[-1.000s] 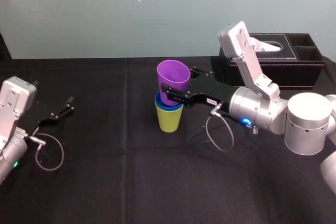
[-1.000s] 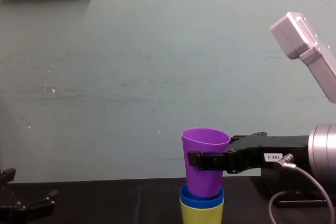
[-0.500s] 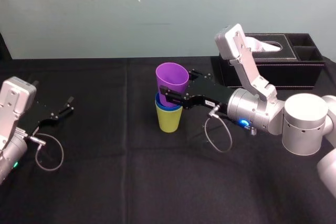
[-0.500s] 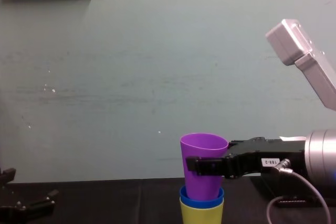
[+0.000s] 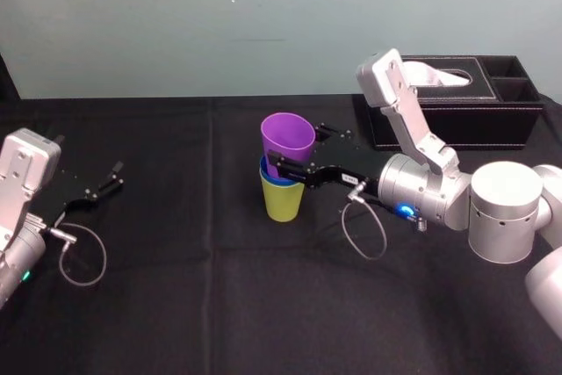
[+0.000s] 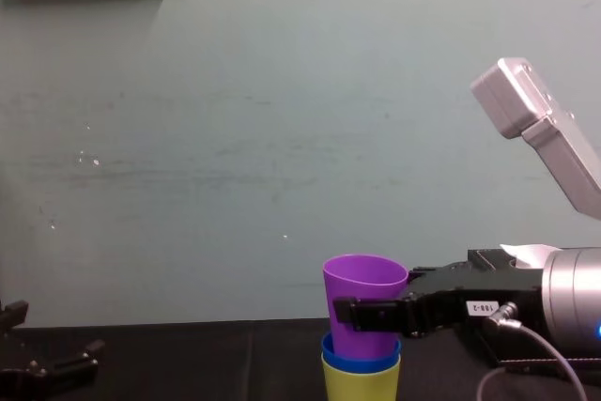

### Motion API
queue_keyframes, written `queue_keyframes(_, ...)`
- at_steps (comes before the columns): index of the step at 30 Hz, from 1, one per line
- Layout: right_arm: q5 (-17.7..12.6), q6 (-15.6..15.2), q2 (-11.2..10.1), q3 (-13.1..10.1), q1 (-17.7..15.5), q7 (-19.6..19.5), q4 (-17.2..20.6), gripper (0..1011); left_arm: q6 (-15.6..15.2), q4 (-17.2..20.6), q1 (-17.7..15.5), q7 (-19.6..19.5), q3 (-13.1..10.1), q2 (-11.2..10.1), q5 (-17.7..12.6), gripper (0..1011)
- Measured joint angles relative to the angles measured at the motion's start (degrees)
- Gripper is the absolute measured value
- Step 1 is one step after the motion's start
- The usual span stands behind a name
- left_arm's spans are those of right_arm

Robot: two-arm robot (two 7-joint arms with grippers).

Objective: Stack the three plastic cups sequentially using one hand.

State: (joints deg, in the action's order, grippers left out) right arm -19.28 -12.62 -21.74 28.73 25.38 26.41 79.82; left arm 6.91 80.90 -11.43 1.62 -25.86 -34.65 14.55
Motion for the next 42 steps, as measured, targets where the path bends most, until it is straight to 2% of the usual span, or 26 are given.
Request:
queue_keyframes(18,0.01,0.33,0.16,-0.07,-0.08,0.36,-0.53,726,0.0,0.0,0.0,0.0,0.0,0.0,0.0,1010)
queue_keyframes(22,-0.01,0.32,0.14,-0.06,-0.08,0.34,-0.49,808,0.0,0.0,0.0,0.0,0.0,0.0,0.0,1010)
queue_keyframes(28,-0.02,0.29,0.11,-0.06,-0.08,0.31,-0.45,985,0.0,0.0,0.0,0.0,0.0,0.0,0.0,1010)
queue_keyframes(42,-0.02,0.23,0.11,-0.06,-0.08,0.25,-0.4,1003,0.0,0.0,0.0,0.0,0.0,0.0,0.0,1010)
